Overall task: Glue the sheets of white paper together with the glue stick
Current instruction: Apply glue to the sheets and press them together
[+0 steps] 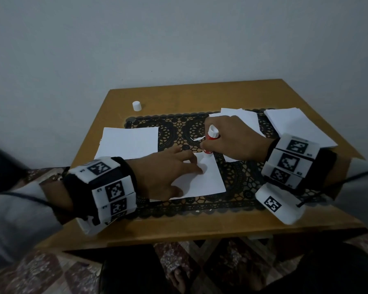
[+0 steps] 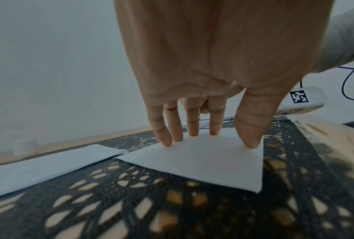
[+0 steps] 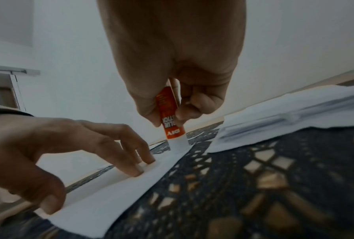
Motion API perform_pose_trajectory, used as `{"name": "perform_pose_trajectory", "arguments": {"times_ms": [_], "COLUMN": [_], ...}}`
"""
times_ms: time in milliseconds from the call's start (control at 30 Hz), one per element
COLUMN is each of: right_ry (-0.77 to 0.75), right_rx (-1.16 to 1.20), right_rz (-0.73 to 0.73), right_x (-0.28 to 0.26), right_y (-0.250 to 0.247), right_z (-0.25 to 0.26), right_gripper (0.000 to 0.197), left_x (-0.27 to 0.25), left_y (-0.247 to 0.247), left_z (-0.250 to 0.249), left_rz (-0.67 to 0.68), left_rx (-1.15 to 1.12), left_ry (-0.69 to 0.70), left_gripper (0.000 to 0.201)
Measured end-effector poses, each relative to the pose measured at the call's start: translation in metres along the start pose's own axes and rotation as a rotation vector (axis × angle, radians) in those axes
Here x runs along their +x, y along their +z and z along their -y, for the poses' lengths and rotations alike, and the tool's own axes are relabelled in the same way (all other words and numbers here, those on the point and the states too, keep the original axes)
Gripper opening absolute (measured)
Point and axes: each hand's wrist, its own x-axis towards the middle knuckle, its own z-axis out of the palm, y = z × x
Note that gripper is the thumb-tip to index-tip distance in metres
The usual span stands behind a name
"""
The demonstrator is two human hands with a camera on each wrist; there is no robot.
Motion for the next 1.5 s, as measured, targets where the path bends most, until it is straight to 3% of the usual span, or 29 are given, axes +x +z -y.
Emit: {"name": "perform_pose_trajectory", "arguments": {"times_ms": [400,500,633,700,767,867,1000,1233,1367,1500], "right_ry": [-0.065,-0.147,-0.118,-0.021,0.063,0.07,0.077,0.065,0.058,0.052], "right_rx": [0.032,0.073,0.116,0.201,0.285,0.336,0.36,0.409,0.403,0.364], "right_rz": [0.098,0.101,0.154,0.196,0.223,0.157,0.056,0.081,0.076,0.04], "right_x": [-0.048,-0.064,-0.071,-0.07,-0.069,-0.064,-0.061,-0.067,-0.069,-0.064], "right_y": [0.0,0.002,-0.006,-0.016,-0.029,-0.045,-0.054,-0.04,-0.04,-0.047], "right_z": [0.01,0.01,0.01,0.011,0.01,0.009,0.005,0.002,0.002,0.002], "right_gripper": [0.026,0.026,0.03,0.028,0.021,0.021,0.027,0.024,0.023,0.022], "left_x": [0.001,0.004,0.021,0.031,0.039,0.045,0.048,0.046,0.041,0.026], "left_y": [0.003,-0.001,-0.01,-0.013,-0.016,-0.022,-0.025,-0.023,-0.023,-0.024], "left_z": [0.002,0.001,0.001,0.004,0.01,0.017,0.02,0.02,0.018,0.019], "left_rz": [-0.013,-0.047,-0.102,-0.066,-0.026,0.015,0.048,0.043,-0.078,-0.246], "left_rx": [-0.02,-0.045,-0.105,-0.108,-0.133,-0.185,-0.253,-0.299,-0.351,-0.579], "left_ry": [0.0,0.005,-0.04,-0.129,-0.209,-0.289,-0.33,-0.356,-0.308,-0.217], "left_gripper": [0.064,0.054,0.03,0.036,0.054,0.07,0.063,0.055,0.029,0.036]}}
